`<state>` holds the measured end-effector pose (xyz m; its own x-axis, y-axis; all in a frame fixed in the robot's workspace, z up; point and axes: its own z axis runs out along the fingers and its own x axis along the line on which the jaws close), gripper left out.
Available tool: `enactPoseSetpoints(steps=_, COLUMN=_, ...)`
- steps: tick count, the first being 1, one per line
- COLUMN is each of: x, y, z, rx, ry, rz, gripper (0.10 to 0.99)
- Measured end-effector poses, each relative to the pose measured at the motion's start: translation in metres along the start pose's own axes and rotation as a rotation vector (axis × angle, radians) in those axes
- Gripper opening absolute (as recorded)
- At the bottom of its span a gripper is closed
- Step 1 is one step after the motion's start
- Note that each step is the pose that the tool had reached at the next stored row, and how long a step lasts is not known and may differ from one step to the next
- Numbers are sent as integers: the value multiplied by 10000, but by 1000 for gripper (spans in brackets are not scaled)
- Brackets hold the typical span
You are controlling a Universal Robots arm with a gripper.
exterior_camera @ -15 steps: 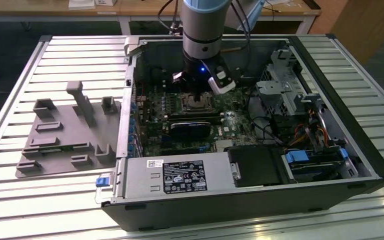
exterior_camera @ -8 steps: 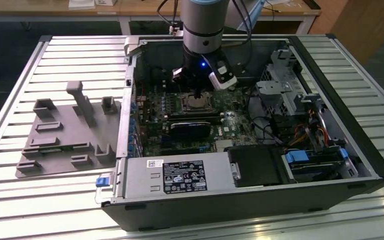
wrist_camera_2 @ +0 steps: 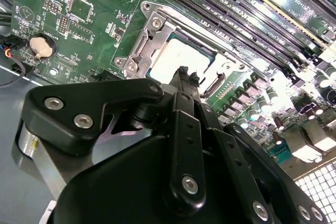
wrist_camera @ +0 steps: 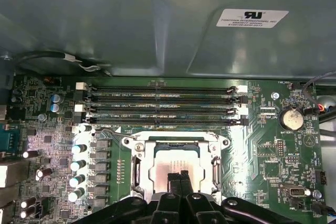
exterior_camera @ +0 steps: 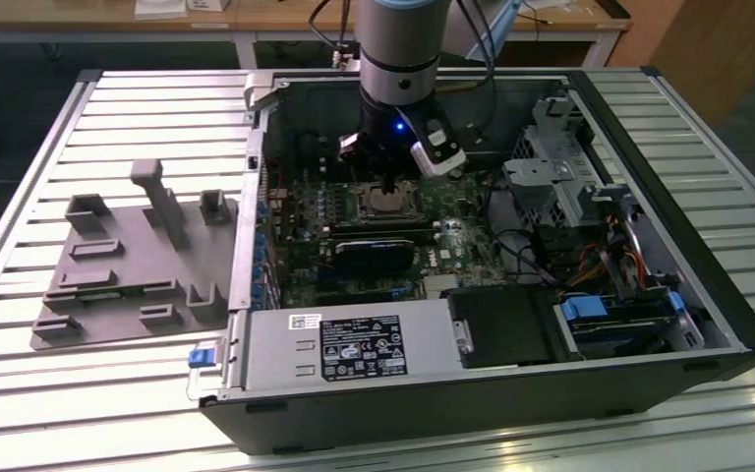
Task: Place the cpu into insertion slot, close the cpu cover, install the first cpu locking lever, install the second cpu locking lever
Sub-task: 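Install the first cpu locking lever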
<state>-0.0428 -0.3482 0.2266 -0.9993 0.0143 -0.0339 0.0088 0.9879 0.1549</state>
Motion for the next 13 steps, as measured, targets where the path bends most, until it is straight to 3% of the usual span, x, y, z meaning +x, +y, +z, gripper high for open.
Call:
enactPoseSetpoints(steps=7, x=8, y=0, z=0, rx=2, ry=0, rz=1, gripper=102)
enactPoseSetpoints(steps=13, x=122, y=-1, z=-4, rx=1, ry=-1, rz=1, gripper=102)
